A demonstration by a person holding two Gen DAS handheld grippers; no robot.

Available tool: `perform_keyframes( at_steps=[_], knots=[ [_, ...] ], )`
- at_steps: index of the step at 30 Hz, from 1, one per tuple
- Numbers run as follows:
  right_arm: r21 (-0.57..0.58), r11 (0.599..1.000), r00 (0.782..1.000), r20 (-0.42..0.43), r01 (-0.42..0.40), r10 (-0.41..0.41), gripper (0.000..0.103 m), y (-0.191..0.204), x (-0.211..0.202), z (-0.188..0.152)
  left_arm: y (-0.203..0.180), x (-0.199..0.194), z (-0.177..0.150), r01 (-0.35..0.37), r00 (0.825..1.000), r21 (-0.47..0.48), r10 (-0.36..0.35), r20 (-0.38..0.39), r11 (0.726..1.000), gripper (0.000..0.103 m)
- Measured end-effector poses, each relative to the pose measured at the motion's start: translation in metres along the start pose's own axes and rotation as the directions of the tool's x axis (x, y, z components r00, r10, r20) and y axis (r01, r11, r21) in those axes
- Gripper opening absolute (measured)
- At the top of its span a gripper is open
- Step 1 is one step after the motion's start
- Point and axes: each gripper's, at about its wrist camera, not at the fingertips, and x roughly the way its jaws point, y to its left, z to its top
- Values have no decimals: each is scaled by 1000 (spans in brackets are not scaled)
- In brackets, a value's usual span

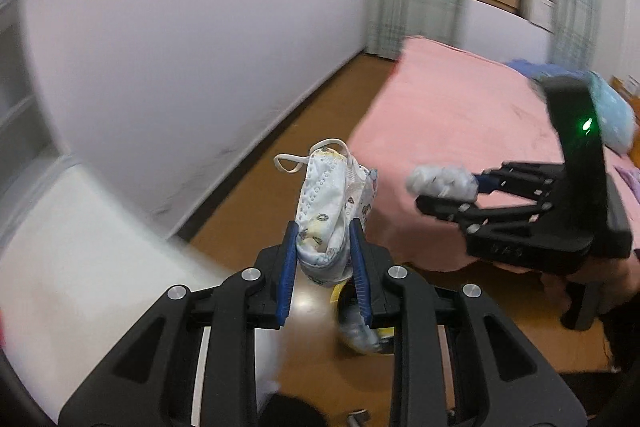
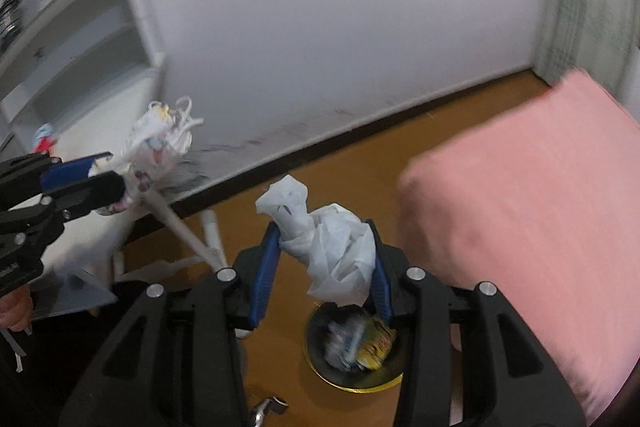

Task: Collect trash
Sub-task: 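Carry the mask and tissue with both tools over the bin, then open both tools to drop the mask and tissue into the bin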

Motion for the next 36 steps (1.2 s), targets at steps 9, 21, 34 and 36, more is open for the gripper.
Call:
perform_keyframes(
  at_steps=[9, 21, 34, 36],
  knots=[
    [113, 992, 993, -107, 63, -51, 41, -68, 59, -61, -46, 120, -33, 43, 992, 12, -41, -118, 999, 25],
    [191, 977, 949, -314, 98, -34, 41, -98, 177, -158, -46, 257, -121, 59, 921, -19, -62, -386, 998, 25],
    [267, 953, 892, -452, 144, -8, 42, -116, 230, -216, -61, 298, -167, 62, 863, 91, -8, -504, 994, 25],
    [269, 953, 892, -452, 142, -5, 42, -114, 230, -214, -65, 296, -168, 66, 861, 101, -5, -508, 993, 25]
  ],
)
